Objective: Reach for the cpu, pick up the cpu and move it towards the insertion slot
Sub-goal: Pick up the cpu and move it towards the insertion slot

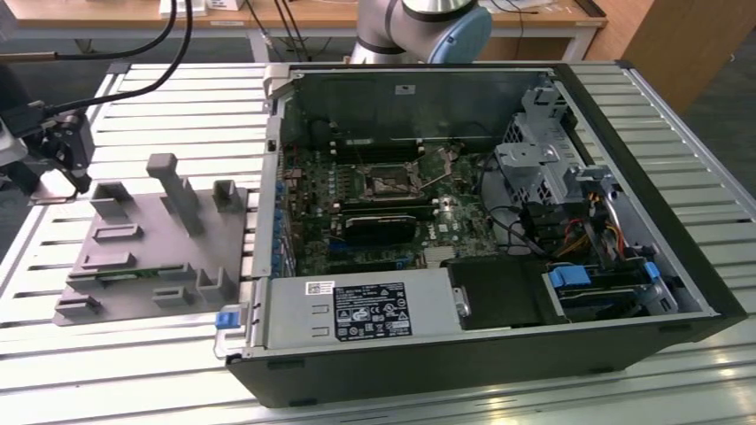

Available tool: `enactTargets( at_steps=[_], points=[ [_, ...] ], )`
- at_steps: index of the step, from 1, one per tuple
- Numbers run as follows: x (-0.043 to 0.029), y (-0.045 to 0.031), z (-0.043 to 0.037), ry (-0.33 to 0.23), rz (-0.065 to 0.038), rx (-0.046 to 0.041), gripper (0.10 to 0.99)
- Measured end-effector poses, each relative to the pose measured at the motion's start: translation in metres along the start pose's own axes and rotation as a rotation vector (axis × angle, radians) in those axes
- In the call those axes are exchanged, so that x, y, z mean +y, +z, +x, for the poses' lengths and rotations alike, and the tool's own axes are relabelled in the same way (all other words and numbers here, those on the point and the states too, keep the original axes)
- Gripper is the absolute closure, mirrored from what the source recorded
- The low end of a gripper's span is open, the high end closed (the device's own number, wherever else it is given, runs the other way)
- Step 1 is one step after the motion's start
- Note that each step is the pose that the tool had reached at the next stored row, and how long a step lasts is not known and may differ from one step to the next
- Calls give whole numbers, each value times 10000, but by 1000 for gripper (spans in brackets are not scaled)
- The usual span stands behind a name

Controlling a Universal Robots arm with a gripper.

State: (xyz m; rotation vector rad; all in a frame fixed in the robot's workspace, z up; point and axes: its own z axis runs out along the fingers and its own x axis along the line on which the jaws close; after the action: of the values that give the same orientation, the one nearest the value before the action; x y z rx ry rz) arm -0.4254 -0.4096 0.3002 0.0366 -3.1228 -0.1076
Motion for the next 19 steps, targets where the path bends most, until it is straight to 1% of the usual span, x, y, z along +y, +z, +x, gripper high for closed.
enactTargets(
  at_steps=[19],
  points=[
    [5,-72,1,1,0,1,541]
  ],
)
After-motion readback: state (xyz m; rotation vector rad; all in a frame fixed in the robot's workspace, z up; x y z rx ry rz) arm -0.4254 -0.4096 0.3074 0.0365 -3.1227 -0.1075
